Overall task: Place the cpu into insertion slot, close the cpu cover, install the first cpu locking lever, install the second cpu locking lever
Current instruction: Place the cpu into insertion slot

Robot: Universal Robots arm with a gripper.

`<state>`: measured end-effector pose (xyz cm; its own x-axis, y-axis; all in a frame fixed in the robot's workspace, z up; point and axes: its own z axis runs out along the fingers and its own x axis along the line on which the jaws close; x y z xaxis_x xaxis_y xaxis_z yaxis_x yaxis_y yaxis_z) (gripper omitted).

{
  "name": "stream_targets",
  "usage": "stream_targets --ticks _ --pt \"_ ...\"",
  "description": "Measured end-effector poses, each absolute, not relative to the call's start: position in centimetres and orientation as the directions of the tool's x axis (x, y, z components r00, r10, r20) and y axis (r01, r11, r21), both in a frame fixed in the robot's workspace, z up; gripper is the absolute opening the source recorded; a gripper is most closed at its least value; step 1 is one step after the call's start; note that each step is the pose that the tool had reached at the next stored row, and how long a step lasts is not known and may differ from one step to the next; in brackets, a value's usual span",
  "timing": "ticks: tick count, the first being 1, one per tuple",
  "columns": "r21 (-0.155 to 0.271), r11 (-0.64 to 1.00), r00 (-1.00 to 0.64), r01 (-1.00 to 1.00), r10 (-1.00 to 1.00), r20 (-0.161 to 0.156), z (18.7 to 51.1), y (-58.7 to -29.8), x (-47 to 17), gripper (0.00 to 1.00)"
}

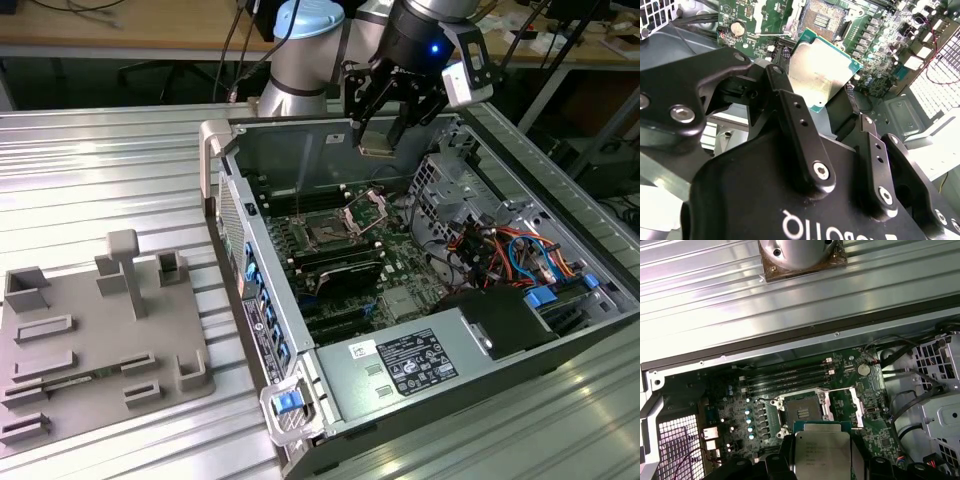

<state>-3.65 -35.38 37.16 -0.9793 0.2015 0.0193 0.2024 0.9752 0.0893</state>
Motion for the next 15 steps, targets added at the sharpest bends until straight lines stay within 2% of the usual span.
stream_targets --ticks 15 --pt "0.089 0.927 -0.932 0.363 0.363 0.019 37.09 -35.38 -3.65 0.55"
